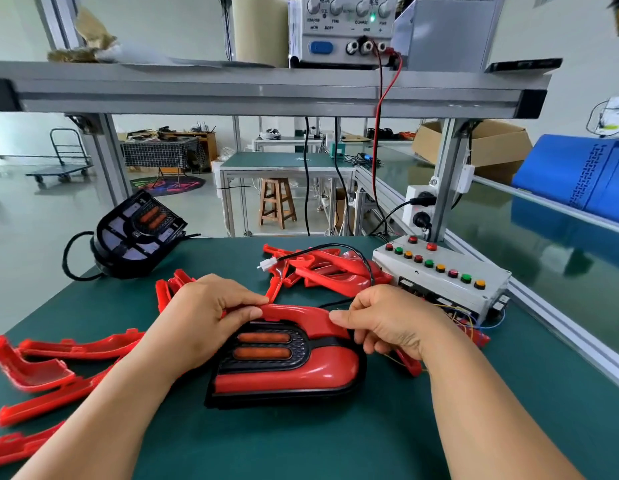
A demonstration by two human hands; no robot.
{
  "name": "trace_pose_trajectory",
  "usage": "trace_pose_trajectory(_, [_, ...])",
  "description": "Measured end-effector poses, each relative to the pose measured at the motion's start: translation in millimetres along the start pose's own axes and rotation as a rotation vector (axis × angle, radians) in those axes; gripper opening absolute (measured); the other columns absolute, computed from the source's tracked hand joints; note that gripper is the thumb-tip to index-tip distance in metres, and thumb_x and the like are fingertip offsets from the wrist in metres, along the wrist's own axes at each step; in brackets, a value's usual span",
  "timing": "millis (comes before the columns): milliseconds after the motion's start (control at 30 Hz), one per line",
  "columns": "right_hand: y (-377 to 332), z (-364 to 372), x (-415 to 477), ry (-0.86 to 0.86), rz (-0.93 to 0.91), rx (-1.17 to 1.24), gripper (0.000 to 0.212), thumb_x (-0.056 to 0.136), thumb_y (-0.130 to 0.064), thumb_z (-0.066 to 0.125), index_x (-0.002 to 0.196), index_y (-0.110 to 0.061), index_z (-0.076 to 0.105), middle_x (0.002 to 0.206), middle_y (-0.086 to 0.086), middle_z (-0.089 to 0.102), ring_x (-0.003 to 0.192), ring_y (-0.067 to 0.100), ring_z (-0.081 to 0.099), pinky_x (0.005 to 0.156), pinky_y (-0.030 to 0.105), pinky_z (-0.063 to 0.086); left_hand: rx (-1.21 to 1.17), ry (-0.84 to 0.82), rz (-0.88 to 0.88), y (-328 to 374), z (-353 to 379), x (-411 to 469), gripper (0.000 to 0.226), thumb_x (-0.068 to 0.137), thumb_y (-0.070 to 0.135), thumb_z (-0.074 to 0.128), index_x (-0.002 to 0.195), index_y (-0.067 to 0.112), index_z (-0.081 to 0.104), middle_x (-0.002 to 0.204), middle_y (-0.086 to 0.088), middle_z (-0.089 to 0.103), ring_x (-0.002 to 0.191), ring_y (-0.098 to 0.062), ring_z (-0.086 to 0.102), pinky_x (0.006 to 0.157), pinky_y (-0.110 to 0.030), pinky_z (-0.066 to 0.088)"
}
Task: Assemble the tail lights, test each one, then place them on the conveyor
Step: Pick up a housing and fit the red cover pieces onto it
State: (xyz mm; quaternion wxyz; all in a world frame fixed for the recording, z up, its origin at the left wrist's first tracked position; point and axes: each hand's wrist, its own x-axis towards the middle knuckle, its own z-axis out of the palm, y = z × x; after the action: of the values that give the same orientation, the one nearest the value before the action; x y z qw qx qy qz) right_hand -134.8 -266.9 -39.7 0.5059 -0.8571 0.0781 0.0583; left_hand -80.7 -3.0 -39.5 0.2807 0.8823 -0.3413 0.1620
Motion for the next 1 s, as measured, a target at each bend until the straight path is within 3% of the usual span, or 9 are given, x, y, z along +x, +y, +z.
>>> trace_pose_trajectory(133, [-0.1,-0.3,-1.8,0.012,0.000,-0.122,0.042,0.080,-0.049,0.075,0.078,-0.010,0.059,0.058,0.003,0.059,0.038,0.010,0.049,0.036,0.018,0.032,-0.037,-0.002,-0.025,-0.8,6.3,-1.5,0.022,0.083,0.023,0.074,0.098,0.038,0.075,0.089,0.030,0.065,0.096,0.003,0.057,0.087,-0.014,0.041])
trace_pose_trajectory(233, [-0.5,-0.5,-4.1,0.035,0.039,-0.225,0.051,0.077,-0.063,0.069,0.084,-0.014,0.057,0.071,0.003,0.062,0.046,0.010,0.053,0.038,0.018,0.038,-0.081,-0.040,-0.072,-2.9,10.2,-1.5,0.022,0.085,0.022,0.073,0.097,0.040,0.074,0.095,0.026,0.068,0.099,0.001,0.060,0.091,-0.022,0.043])
trace_pose_trajectory(400, [1.3,1.8,-3.9,0.008,0.056,-0.148,0.054,0.075,-0.068,0.066,0.097,-0.019,0.063,0.097,0.009,0.070,0.067,0.015,0.062,0.053,0.025,0.052,-0.195,-0.021,-0.103,-7.2,6.7,-1.6,0.030,0.086,0.019,0.071,0.090,0.048,0.069,0.093,0.022,0.071,0.093,0.006,0.062,0.087,-0.014,0.044])
trace_pose_trajectory(533, [1.1,2.0,-2.6,-0.063,0.082,-0.193,0.062,0.080,-0.069,0.060,0.094,-0.009,0.070,0.099,0.019,0.072,0.073,0.021,0.064,0.065,0.030,0.055,-0.183,-0.041,-0.099,-7.2,7.8,0.4,0.022,0.085,0.018,0.072,0.094,0.038,0.074,0.093,0.021,0.071,0.094,0.006,0.063,0.088,-0.014,0.045])
trace_pose_trajectory(700, [1.4,3.9,-1.4,-0.097,0.099,-0.160,0.062,0.084,-0.065,0.058,0.098,-0.006,0.070,0.104,0.019,0.071,0.073,0.020,0.064,0.065,0.028,0.056,-0.203,-0.092,-0.136,-6.6,8.2,-0.4,0.024,0.087,0.020,0.069,0.092,0.044,0.070,0.097,0.023,0.068,0.097,0.011,0.059,0.086,-0.003,0.039])
trace_pose_trajectory(767, [2.5,7.0,-0.6,-0.099,0.108,-0.117,0.062,0.085,-0.063,0.059,0.101,-0.004,0.069,0.107,0.018,0.070,0.079,0.022,0.064,0.070,0.031,0.057,-0.248,-0.138,-0.212,-6.3,10.9,-1.7,0.023,0.090,0.022,0.066,0.090,0.045,0.068,0.096,0.020,0.070,0.095,0.008,0.060,0.087,-0.010,0.041])
trace_pose_trajectory(833, [2.3,9.8,0.1,-0.093,0.105,-0.031,0.057,0.086,-0.058,0.062,0.100,-0.003,0.069,0.104,0.014,0.071,0.082,0.022,0.064,0.068,0.031,0.056,-0.373,-0.145,-0.286,-6.6,13.1,-3.8,0.019,0.091,0.021,0.066,0.091,0.039,0.070,0.095,0.015,0.072,0.090,0.002,0.064,0.086,-0.018,0.046])
trace_pose_trajectory(900, [0.2,11.8,0.3,-0.076,0.081,0.153,0.046,0.083,-0.047,0.071,0.097,-0.003,0.071,0.098,0.013,0.072,0.083,0.024,0.066,0.071,0.034,0.057,-0.661,-0.096,-0.379,-5.5,12.1,-6.9,0.013,0.082,0.020,0.074,0.091,0.029,0.075,0.095,0.004,0.074,0.089,-0.010,0.069,0.084,-0.027,0.053])
trace_pose_trajectory(1000, [-1.7,16.5,2.1,-0.094,0.028,0.527,0.038,0.067,-0.028,0.079,0.094,-0.002,0.071,0.096,0.017,0.074,0.084,0.030,0.070,0.080,0.042,0.057,-1.142,0.019,-0.498,-3.2,12.2,-9.3,0.032,0.056,0.023,0.087,0.086,0.016,0.077,0.098,-0.009,0.074,0.083,-0.024,0.072,0.068,-0.035,0.060])
